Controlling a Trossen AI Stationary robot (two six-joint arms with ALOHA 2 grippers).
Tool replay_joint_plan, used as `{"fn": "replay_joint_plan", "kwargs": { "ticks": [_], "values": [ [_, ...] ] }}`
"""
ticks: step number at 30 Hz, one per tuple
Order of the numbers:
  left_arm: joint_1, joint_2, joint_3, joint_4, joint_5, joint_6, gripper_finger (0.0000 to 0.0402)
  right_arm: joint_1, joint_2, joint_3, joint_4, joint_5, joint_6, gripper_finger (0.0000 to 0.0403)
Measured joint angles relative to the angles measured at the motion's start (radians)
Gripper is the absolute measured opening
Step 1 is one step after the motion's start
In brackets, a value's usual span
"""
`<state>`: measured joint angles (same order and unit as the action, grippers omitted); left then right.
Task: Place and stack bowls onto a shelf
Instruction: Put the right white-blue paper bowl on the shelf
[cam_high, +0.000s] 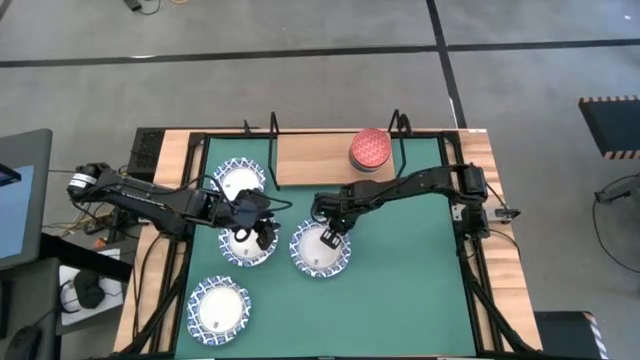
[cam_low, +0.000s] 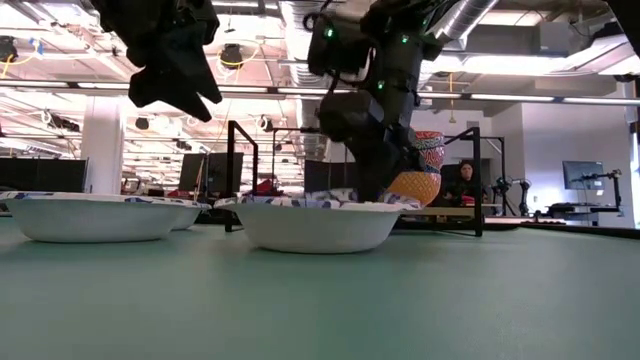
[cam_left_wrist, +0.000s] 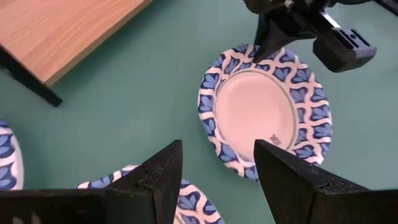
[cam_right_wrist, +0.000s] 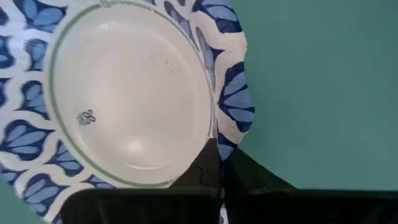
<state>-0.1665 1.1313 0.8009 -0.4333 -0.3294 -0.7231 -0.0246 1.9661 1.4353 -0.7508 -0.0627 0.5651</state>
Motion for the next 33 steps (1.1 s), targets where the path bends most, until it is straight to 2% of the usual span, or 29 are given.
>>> {"fn": "replay_joint_plan", "kwargs": {
  "ticks": [5, 10, 17, 22, 28, 33],
  "values": [
    [-0.004, 0.0, 0.0, 0.188, 0.0, 0.162, 0.0183, 0.009, -0.075, 0.0, -0.004, 0.072, 0.009, 0.0037],
    [0.018, 0.0, 0.0, 0.346, -0.041, 0.249, 0.0188, 0.025, -0.166, 0.0, -0.008, 0.169, -0.038, 0.0021],
    [0.08, 0.0, 0.0, 0.364, -0.041, 0.272, 0.0223, 0.049, -0.296, 0.0, -0.004, 0.319, -0.07, 0.0023],
    [0.101, 0.0, 0.001, 0.408, -0.035, 0.326, 0.0242, 0.052, -0.347, 0.0, 0.003, 0.373, -0.1, 0.0022],
    [0.128, 0.0, 0.038, 0.397, -0.08, 0.378, 0.0241, 0.051, -0.376, 0.0, 0.015, 0.417, -0.114, 0.0022],
    [0.159, 0.003, 0.058, 0.387, -0.085, 0.416, 0.0217, 0.058, -0.385, 0.0, 0.051, 0.454, -0.154, 0.0022]
  ]
}}
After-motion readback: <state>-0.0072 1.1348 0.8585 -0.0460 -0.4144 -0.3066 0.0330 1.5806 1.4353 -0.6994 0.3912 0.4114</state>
